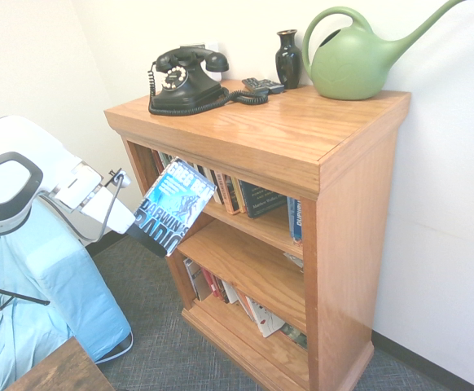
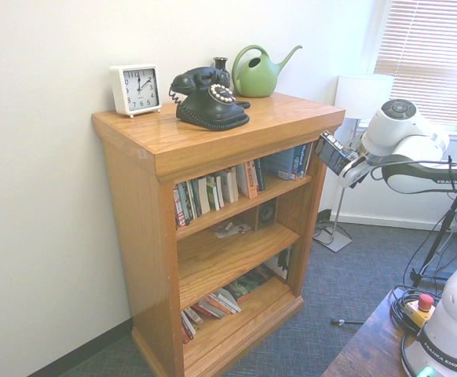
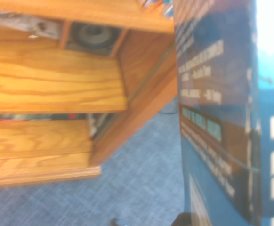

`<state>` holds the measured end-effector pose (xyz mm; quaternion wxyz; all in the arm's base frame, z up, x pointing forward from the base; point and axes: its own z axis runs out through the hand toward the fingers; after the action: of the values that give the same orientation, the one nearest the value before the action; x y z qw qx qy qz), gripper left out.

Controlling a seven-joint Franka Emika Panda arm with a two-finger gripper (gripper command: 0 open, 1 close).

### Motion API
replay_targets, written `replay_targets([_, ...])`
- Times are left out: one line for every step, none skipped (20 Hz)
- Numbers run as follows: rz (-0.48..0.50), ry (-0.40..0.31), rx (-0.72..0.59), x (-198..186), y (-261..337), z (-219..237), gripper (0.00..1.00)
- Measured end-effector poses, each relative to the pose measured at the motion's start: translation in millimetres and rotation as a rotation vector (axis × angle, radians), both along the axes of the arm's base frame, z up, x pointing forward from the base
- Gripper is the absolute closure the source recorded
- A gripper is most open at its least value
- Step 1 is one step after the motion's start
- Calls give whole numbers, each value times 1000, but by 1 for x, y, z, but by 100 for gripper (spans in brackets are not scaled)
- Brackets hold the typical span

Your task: Shelf the books

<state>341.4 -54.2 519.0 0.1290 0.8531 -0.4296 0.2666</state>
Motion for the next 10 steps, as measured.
replay_targets([6,4,9,3,0,-9,100])
replay_targets([12,11,17,7,0,-18,100])
replay_targets([19,17,27,12,0,-26,100])
replay_targets([27,24,36,17,0,-33,100])
replay_targets([34,28,43,22,-1,-39,100])
replay_targets([43,32,51,28,-3,-46,100])
replay_targets([49,35,62,35,-5,-51,100])
replay_targets([56,36,76,42,-7,-54,100])
replay_targets([63,38,86,50,-10,-56,100])
replay_targets([66,40,93,58,-12,-59,100])
